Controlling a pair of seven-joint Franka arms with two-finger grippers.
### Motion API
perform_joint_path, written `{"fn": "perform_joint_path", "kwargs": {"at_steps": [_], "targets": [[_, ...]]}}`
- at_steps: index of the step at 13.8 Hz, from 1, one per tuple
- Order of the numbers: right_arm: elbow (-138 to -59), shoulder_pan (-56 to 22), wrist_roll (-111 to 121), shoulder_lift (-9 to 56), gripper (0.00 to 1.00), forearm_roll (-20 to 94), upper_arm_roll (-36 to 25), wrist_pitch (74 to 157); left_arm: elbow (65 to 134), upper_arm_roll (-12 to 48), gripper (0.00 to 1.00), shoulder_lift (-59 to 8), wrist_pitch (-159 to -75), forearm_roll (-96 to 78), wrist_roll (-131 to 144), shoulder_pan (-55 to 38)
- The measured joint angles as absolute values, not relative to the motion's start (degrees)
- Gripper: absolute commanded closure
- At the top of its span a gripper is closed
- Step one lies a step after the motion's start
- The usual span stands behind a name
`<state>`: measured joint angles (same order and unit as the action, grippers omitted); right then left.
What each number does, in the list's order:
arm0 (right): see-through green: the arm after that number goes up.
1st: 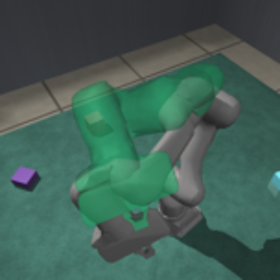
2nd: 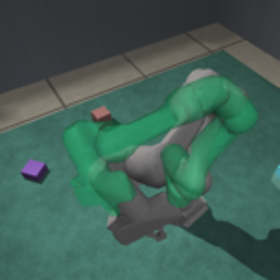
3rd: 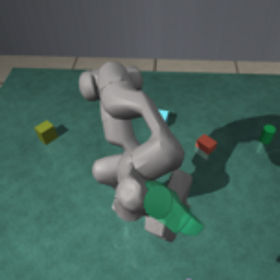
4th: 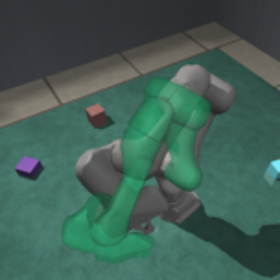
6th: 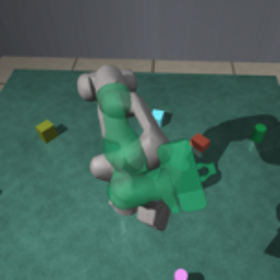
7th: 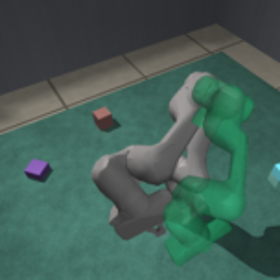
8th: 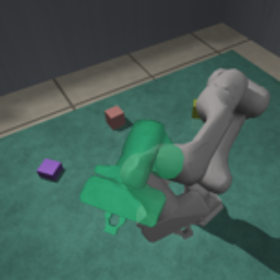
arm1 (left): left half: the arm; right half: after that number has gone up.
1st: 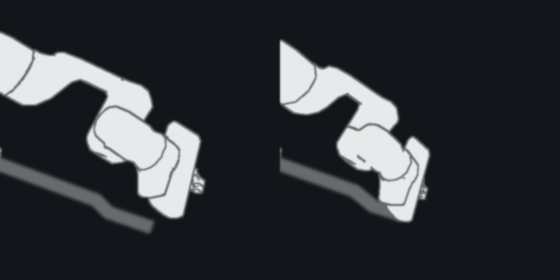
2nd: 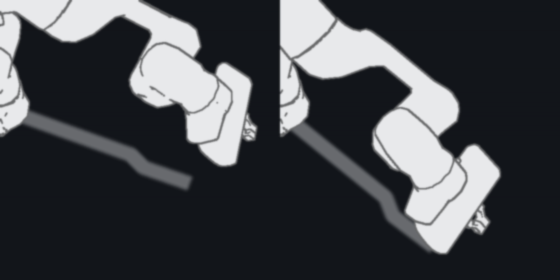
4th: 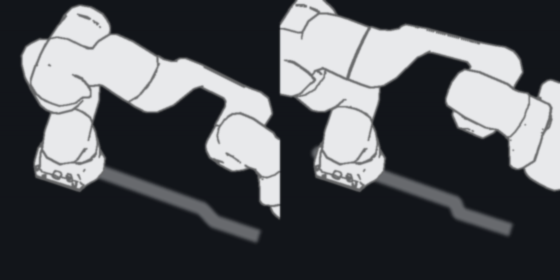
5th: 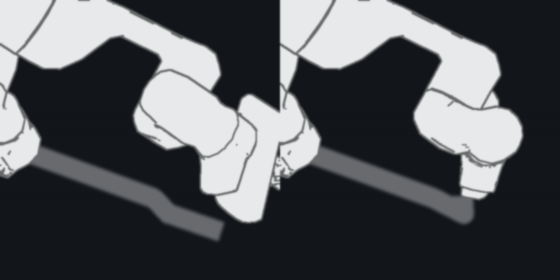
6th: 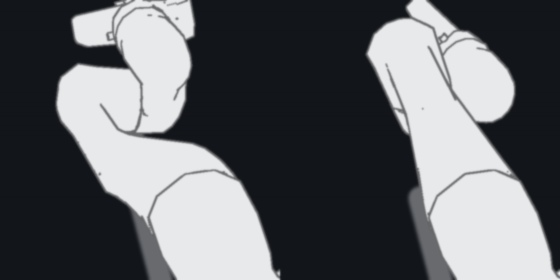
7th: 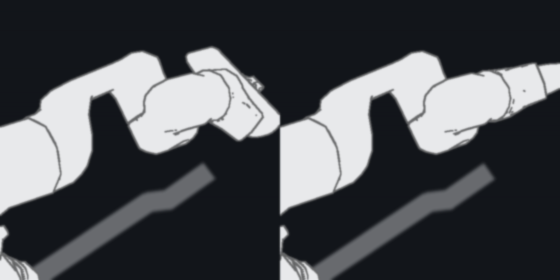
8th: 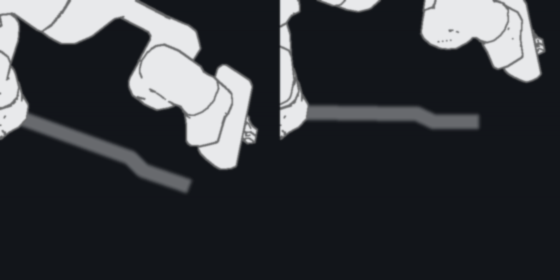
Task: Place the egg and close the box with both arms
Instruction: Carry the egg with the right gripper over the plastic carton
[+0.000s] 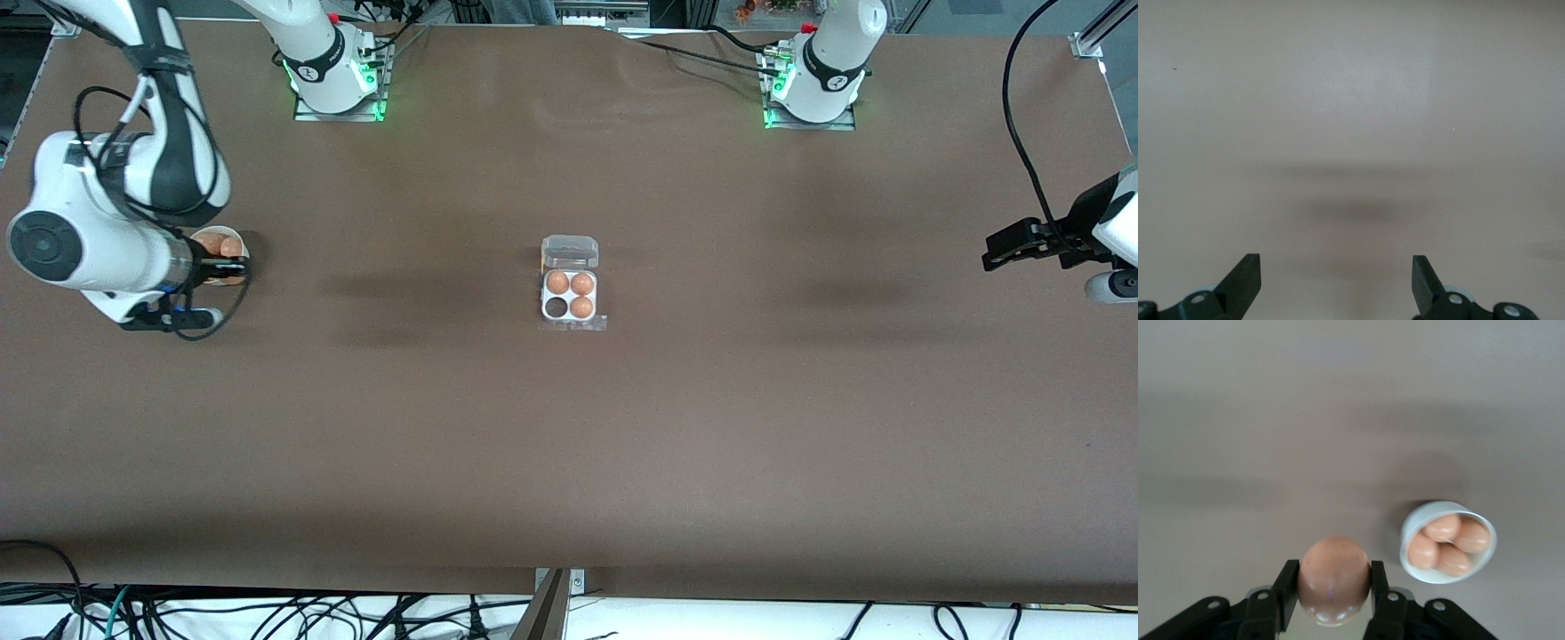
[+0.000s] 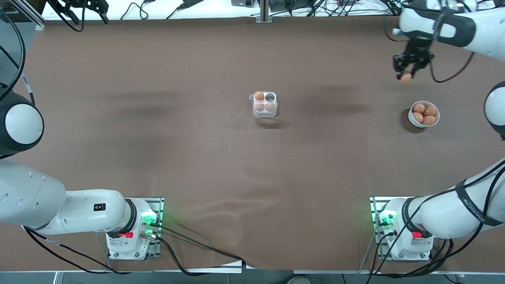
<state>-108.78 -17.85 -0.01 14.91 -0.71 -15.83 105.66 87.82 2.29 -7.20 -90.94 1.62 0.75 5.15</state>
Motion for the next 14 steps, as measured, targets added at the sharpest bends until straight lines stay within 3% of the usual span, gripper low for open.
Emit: {"fn": "perform_joint_path", "kwargs": {"at_steps": [8, 14], "targets": [[-88.8, -34.3, -25.1, 31.2, 0.65, 15.8, -15.6, 103.9, 87.8, 2.3, 0.00, -7.2, -90.9, 1.6, 0.7, 5.1], [-76.9, -43.3, -41.9, 41.5, 0.65, 20.5, -15.5, 106.0, 87.7, 2.3, 0.00, -7.2, -90.9, 1.6, 0.7, 5.2]]}}
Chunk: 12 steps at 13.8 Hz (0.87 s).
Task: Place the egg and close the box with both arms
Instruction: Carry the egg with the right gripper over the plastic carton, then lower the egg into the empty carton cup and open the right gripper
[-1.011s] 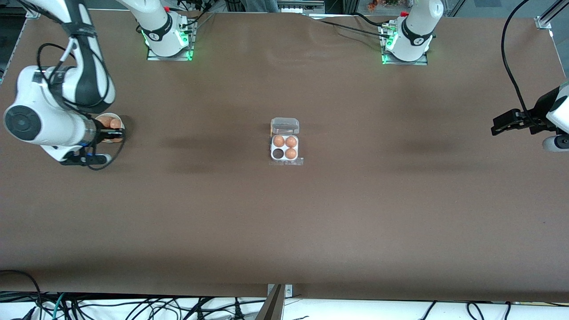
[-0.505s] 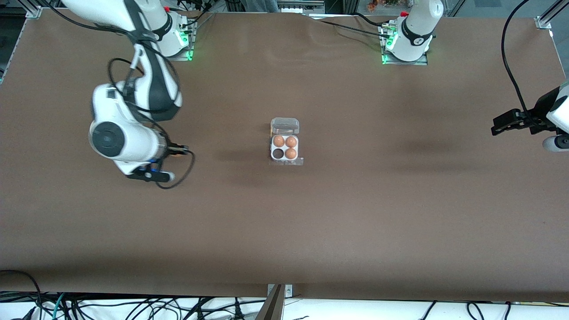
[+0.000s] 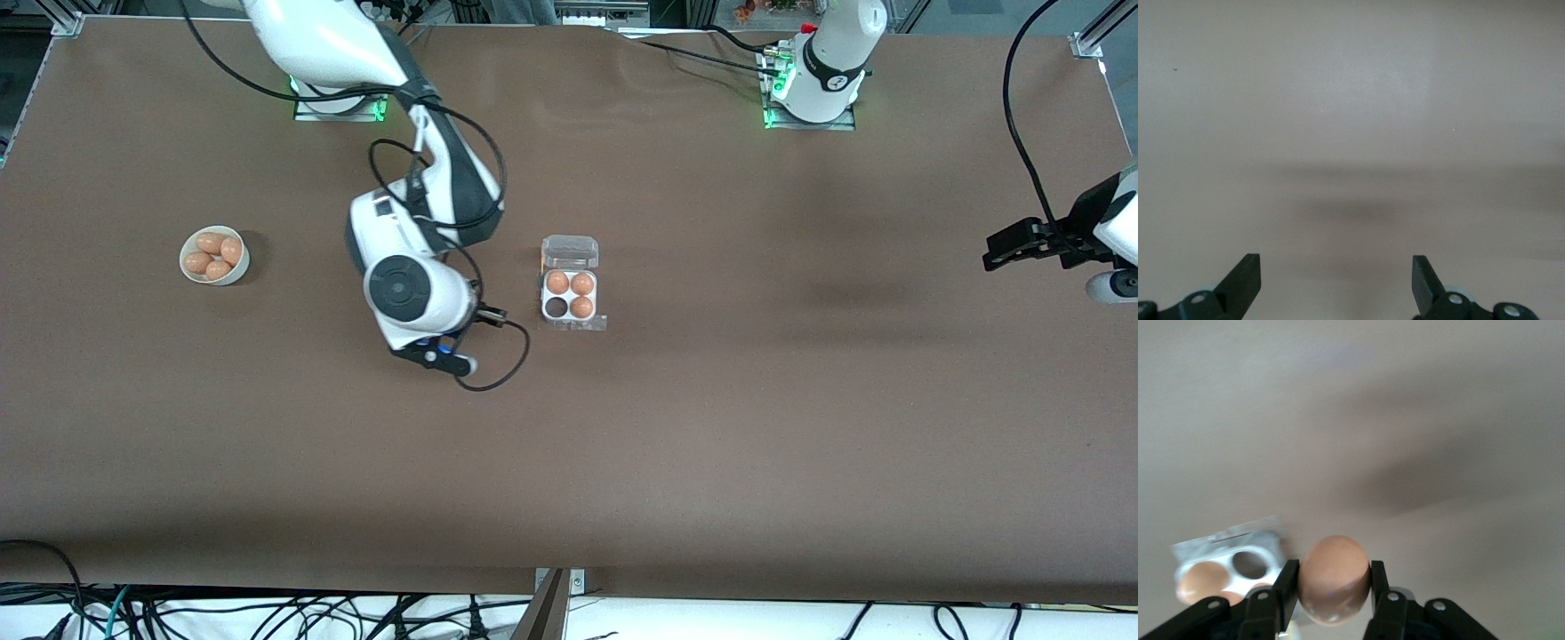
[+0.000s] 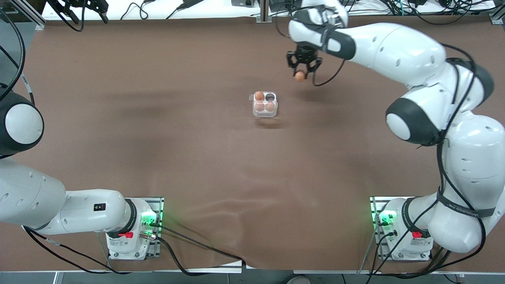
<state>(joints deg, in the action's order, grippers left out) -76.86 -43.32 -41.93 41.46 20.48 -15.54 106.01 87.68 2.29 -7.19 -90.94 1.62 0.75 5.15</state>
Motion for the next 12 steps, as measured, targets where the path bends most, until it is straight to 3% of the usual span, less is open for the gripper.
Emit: {"fn": "perform_joint_path", "kwargs": {"at_steps": [6, 12], "targets": [[-76.0, -50.2, -51.4, 46.1, 0.65, 22.5, -15.5, 115.6, 87.6, 2.3, 0.00, -7.2, -90.9, 1.6, 0.7, 5.2], [-75.7, -51.4, -52.0, 47.0, 0.65, 24.4, -15.0, 116.7, 87.6, 2.3, 0.00, -7.2, -90.9, 1.6, 0.7, 5.2]]}}
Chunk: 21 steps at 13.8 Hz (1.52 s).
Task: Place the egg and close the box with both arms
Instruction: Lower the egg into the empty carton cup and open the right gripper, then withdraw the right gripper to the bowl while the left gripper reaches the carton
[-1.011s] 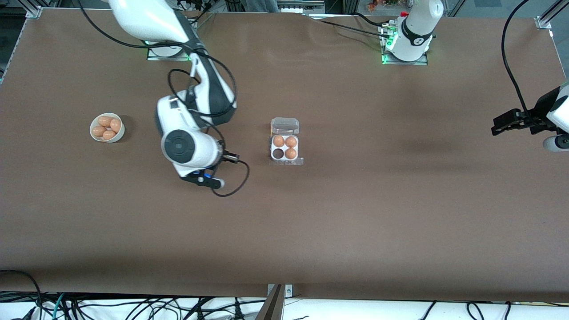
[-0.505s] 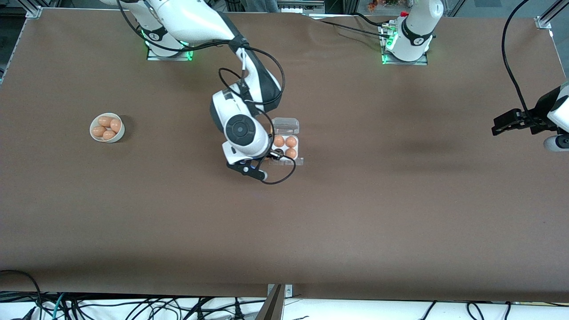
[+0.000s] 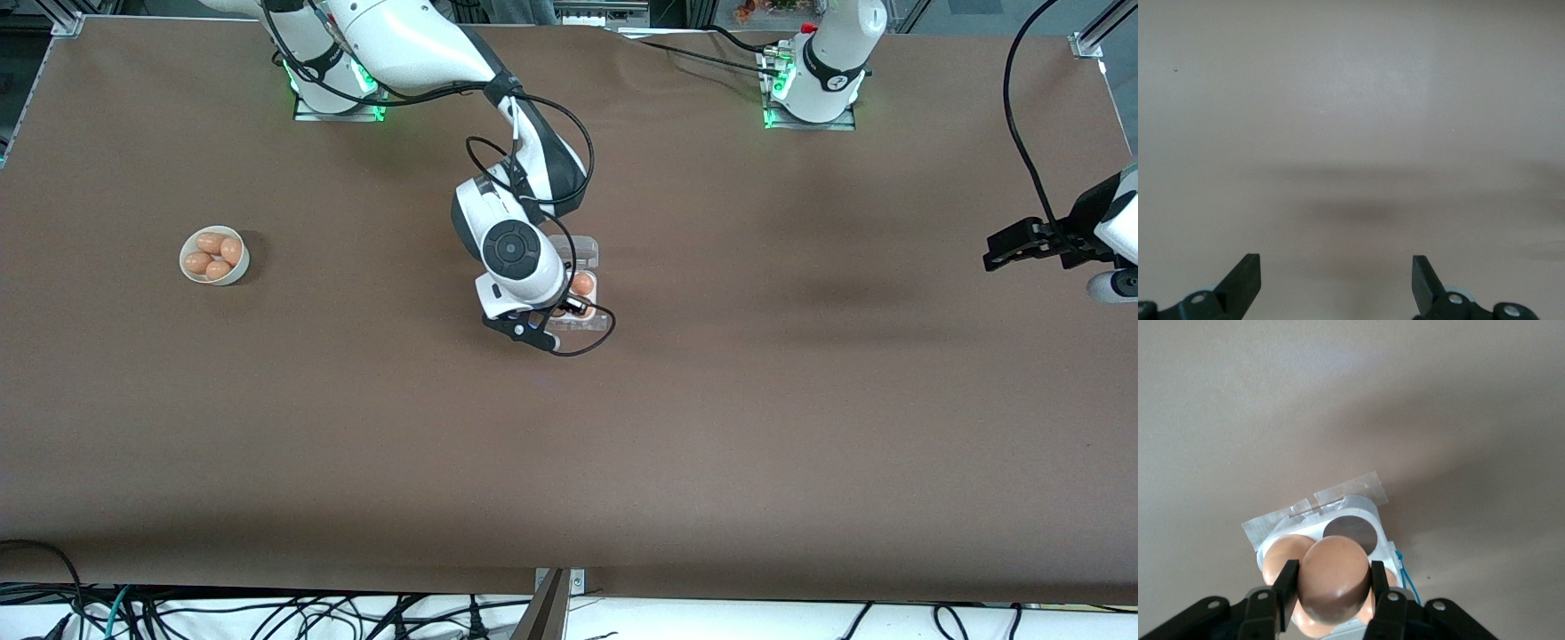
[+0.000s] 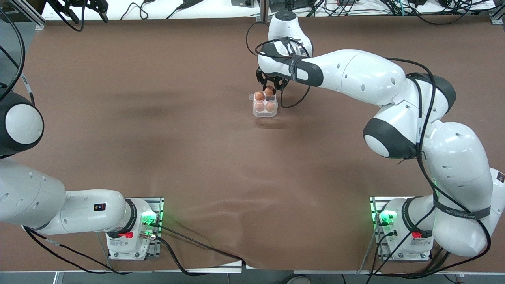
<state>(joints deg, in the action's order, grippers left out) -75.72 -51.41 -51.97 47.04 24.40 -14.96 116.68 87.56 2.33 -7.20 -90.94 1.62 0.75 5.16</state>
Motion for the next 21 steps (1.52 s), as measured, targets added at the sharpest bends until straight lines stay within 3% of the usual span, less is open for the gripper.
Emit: {"fn": "perform_joint_path", "kwargs": {"at_steps": [9, 10, 11, 12, 13, 21], "targets": [[-75.7, -51.4, -52.0, 47.9, 0.63, 24.5, -14.3, 116.6, 87.6, 2.3, 0.00, -7.2, -90.9, 1.6, 0.7, 5.2], [-75.7, -51.4, -52.0, 48.0, 0.54, 24.5, -14.3, 116.6, 87.6, 2.3, 0.00, -7.2, -90.9, 1.6, 0.7, 5.2], [-75.7, -51.4, -52.0, 48.2, 0.36, 24.5, -14.3, 116.6, 87.6, 2.3, 0.00, -7.2, -90.9, 1.6, 0.7, 5.2], [-75.7, -51.4, -52.0, 48.3, 0.10, 24.5, -14.3, 116.6, 87.6, 2.3, 0.00, -7.2, -90.9, 1.6, 0.7, 5.2], [-75.7, -51.4, -52.0, 48.4, 0.00, 24.5, -14.3, 116.6, 87.6, 2.3, 0.00, -7.2, -90.9, 1.6, 0.7, 5.2], [-74.0, -51.1, -52.0, 48.4, 0.00, 24.5, -16.4, 116.8, 87.6, 2.5, 0.00, -7.2, -90.9, 1.6, 0.8, 5.1]]}}
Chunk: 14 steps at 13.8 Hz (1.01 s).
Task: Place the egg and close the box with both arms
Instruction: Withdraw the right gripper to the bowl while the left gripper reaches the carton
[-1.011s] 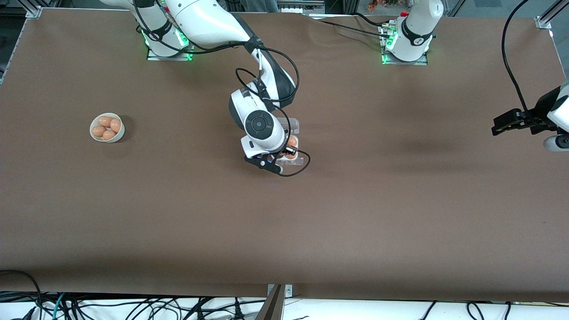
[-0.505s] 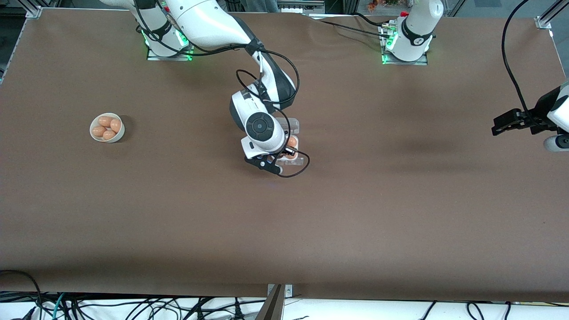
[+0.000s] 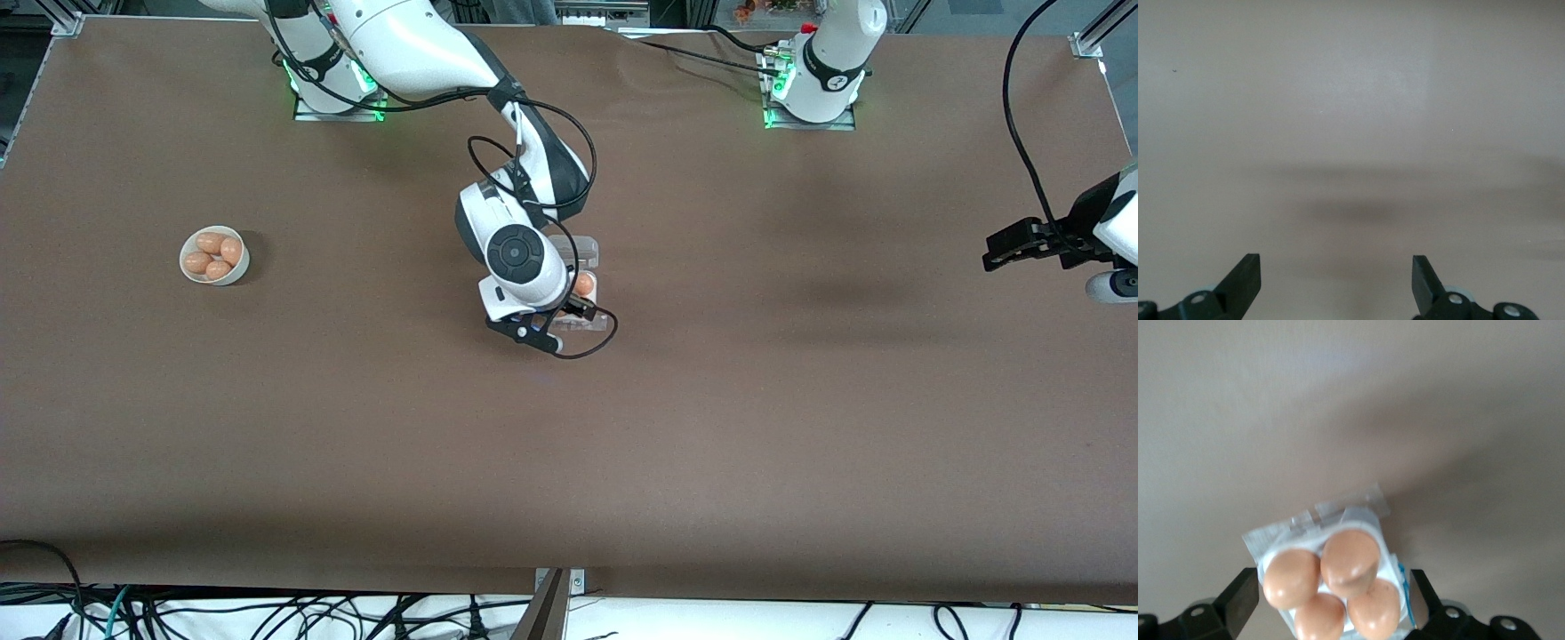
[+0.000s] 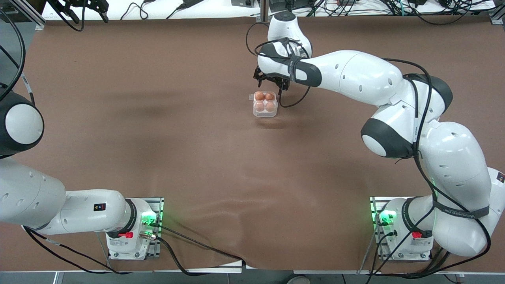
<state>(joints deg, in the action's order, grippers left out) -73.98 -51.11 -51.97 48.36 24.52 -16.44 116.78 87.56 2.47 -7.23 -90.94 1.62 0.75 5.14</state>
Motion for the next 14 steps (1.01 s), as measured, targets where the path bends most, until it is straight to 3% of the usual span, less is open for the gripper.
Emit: {"fn": "perform_joint_path", "kwargs": {"at_steps": [7, 14], "targets": [[-72.2, -47.6, -48.8, 46.8, 0.00, 24.5, -20.1, 116.5, 87.6, 3.4, 0.00, -7.2, -90.9, 1.5, 0.8, 4.7], [-72.2, -45.3, -41.3, 44.8, 0.00, 24.5, -26.7, 108.6, 87.5, 13.7, 0.00, -7.2, -87.6, -1.9, 6.4, 3.6]]}}
